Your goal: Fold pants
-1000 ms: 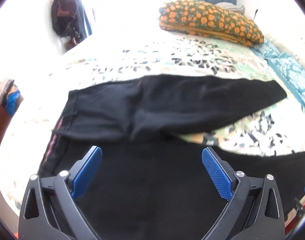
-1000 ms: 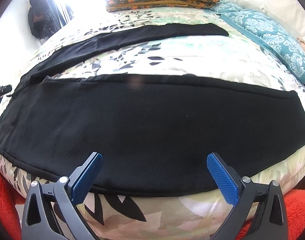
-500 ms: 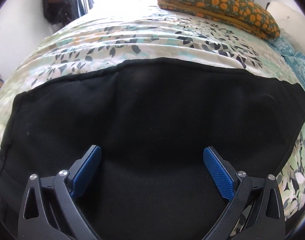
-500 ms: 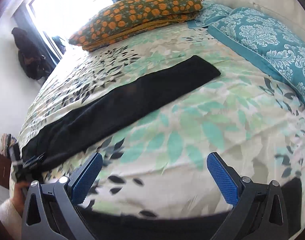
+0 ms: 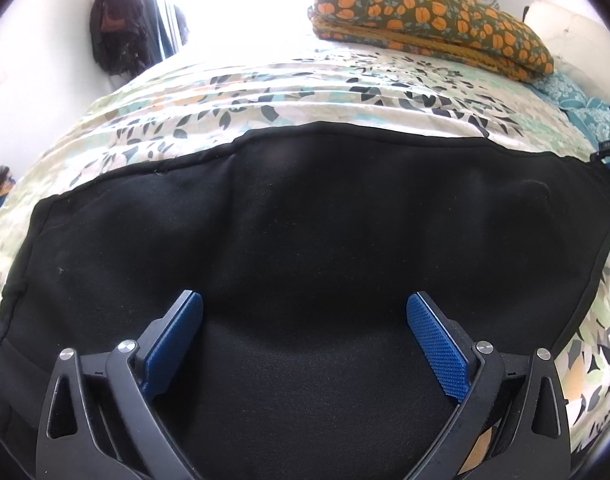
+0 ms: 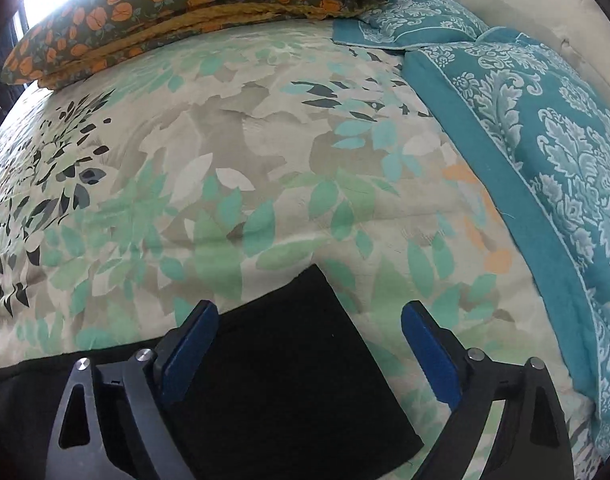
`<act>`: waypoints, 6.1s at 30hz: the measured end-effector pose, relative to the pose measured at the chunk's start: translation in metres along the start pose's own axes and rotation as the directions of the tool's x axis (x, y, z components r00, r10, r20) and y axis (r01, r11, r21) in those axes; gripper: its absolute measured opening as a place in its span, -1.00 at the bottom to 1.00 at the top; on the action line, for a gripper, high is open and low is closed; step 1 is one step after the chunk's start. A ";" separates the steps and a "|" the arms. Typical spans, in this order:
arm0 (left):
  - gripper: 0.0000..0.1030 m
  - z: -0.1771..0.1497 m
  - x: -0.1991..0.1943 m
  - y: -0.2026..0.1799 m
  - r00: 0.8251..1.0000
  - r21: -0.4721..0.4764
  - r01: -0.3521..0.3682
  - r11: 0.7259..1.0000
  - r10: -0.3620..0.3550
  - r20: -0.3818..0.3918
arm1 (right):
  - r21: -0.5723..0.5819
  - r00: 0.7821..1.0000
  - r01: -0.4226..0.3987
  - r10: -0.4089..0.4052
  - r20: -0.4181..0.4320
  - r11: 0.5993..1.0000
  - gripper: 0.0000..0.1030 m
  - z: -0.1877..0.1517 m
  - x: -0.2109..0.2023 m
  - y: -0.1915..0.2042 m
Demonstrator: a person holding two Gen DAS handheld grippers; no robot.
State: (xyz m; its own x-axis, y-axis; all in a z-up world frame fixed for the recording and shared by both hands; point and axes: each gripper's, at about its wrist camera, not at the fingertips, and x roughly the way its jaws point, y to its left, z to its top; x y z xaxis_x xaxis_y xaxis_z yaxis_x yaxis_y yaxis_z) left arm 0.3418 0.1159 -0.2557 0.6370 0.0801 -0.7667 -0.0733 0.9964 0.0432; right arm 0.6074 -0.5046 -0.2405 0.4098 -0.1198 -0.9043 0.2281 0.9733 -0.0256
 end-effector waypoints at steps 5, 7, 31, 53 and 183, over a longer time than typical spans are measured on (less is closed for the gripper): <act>0.99 0.000 0.000 -0.001 1.000 0.001 -0.001 1.000 0.001 0.000 | 0.021 0.985 -0.126 0.123 0.120 0.992 -0.80 -0.031 -0.047 -0.007; 0.99 0.000 0.001 -0.002 1.000 0.003 -0.004 1.000 0.004 0.000 | 0.003 0.964 -0.204 0.200 0.177 0.979 -0.81 -0.063 -0.091 -0.011; 0.96 -0.065 -0.154 -0.006 0.985 -0.019 0.108 0.994 -0.110 -0.136 | 0.122 0.937 -0.240 0.197 0.289 0.963 0.70 -0.441 -0.276 -0.005; 0.96 -0.106 -0.140 -0.052 0.985 0.034 0.014 0.999 -0.008 -0.173 | 0.051 0.962 -0.212 0.199 0.186 0.976 0.70 -0.444 -0.242 0.018; -0.92 -0.151 -0.182 0.066 0.829 -0.613 0.336 0.715 -0.533 -0.167 | 0.375 0.999 -0.043 0.047 -0.002 0.926 -0.88 -0.439 -0.254 -0.200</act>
State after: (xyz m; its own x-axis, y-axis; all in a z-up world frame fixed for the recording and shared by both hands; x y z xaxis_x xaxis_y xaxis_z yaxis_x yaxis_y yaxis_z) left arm 0.1048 0.1632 -0.2103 0.4394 -0.4695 -0.7658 -0.3091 0.7214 -0.6197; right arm 0.0701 -0.5829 -0.1924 0.4182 -0.0738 -0.9054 0.5250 0.8330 0.1746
